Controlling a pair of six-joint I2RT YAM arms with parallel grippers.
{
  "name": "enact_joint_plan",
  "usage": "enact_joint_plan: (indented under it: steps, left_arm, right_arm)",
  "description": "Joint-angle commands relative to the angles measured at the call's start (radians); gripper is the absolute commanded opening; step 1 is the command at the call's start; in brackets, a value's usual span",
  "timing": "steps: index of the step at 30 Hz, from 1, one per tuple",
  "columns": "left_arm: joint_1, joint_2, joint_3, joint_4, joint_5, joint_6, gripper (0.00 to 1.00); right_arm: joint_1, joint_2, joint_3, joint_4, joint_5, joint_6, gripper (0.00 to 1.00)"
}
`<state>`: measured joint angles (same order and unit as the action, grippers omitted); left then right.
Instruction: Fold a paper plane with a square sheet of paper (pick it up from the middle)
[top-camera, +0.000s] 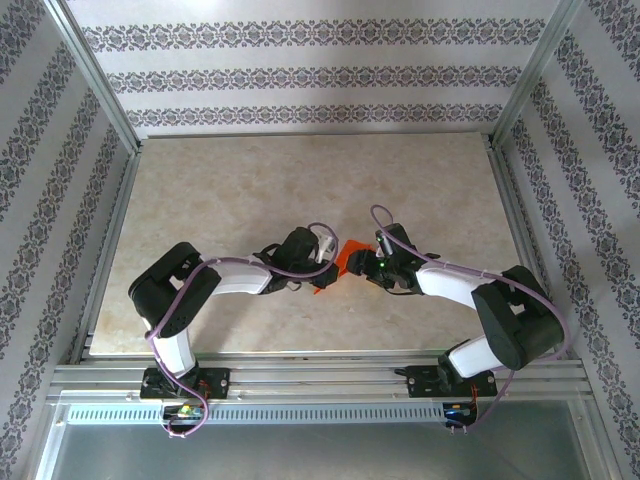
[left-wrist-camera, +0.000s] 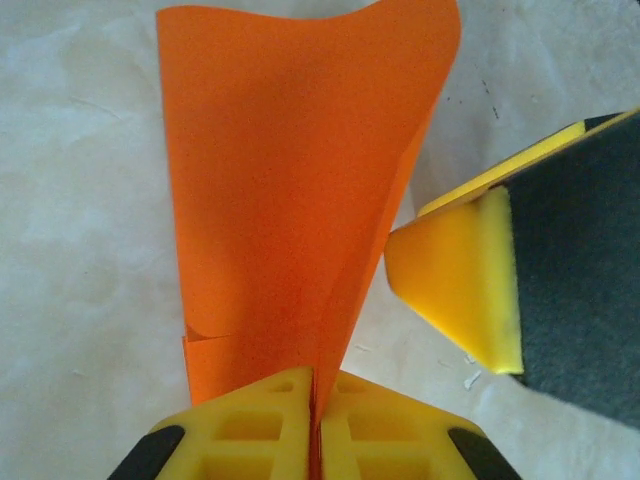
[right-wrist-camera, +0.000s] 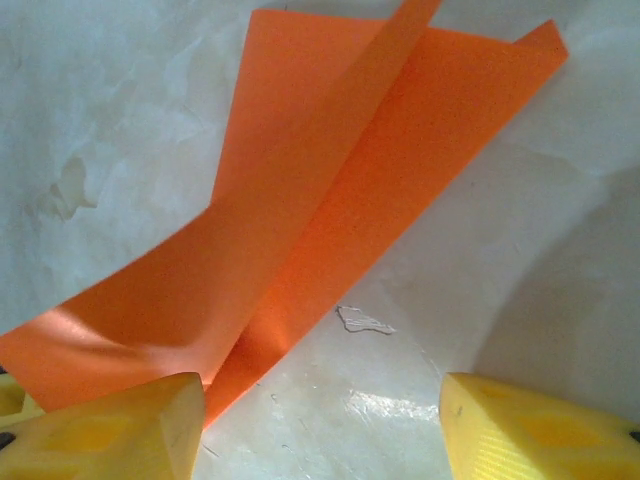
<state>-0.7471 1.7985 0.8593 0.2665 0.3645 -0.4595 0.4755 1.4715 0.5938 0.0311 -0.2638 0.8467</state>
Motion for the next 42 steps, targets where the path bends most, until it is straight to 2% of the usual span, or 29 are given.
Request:
enact_joint_plan:
  steps: [1,14,33,42]
  left_arm:
    - [-0.014,0.028,0.036,-0.100,0.036,-0.069,0.10]
    - [0.009,0.042,0.048,-0.085,0.045,-0.239,0.08]
    - [0.032,0.072,0.076,-0.123,0.090,-0.303,0.10]
    - [0.038,0.073,0.073,-0.124,0.102,-0.309,0.14]
  right_arm:
    - [-0.006,0.016,0.022,0.056,-0.034,0.027,0.65]
    - [-0.052,0.021,-0.008,0.096,-0.108,0.016,0.65]
    - [-0.052,0.160,0.073,-0.002,-0.091,0.019,0.65]
    - [-0.040,0.212,0.129,-0.128,-0.014,0.018,0.66]
